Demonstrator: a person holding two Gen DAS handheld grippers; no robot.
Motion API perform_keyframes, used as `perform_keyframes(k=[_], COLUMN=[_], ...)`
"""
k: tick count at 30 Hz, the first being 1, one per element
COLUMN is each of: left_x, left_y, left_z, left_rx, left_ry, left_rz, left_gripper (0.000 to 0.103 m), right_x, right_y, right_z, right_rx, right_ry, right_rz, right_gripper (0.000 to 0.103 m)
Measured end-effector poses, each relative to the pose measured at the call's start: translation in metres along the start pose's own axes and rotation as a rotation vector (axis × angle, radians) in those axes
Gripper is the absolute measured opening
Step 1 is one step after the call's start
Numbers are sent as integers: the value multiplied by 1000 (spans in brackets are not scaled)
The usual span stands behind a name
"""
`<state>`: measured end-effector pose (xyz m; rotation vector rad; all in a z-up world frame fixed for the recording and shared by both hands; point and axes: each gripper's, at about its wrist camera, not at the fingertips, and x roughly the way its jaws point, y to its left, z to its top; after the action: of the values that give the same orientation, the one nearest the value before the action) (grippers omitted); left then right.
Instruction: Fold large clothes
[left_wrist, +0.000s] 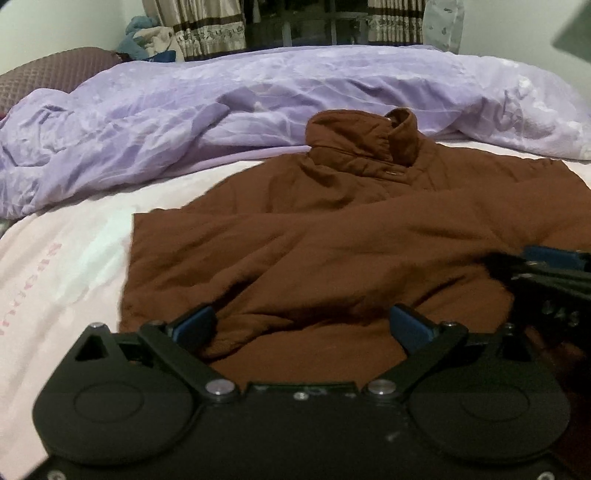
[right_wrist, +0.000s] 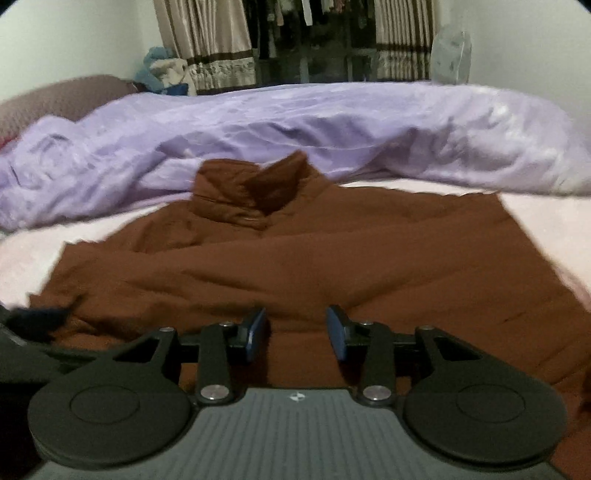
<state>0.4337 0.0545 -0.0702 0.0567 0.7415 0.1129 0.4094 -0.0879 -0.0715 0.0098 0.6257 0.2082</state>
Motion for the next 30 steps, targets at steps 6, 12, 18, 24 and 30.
perform_keyframes(k=[6,12,18,24,30], left_x=[-13,-18,-74,-124,-127], left_y=[39,90,43,11,-11], left_z=[-23,-33,-23,-41,-72], left_rx=[16,-164,-96,-190,-140], left_ry=[-10,20,-35,-43,54], left_rz=[175,18,76,-39,-36], left_gripper=[103,103,103,103,103], right_x=[-23,-31,-90,-149,-142], right_y=[-60,-175,-184,-80,-21], right_z=[-2,-16,-6,-20,-65], right_rx=[41,231,334,146,150], right_ry=[-13,31,-69,-160,-45], right_rz=[-106,-314,-136,-37,74], right_gripper=[39,81,61,68,68])
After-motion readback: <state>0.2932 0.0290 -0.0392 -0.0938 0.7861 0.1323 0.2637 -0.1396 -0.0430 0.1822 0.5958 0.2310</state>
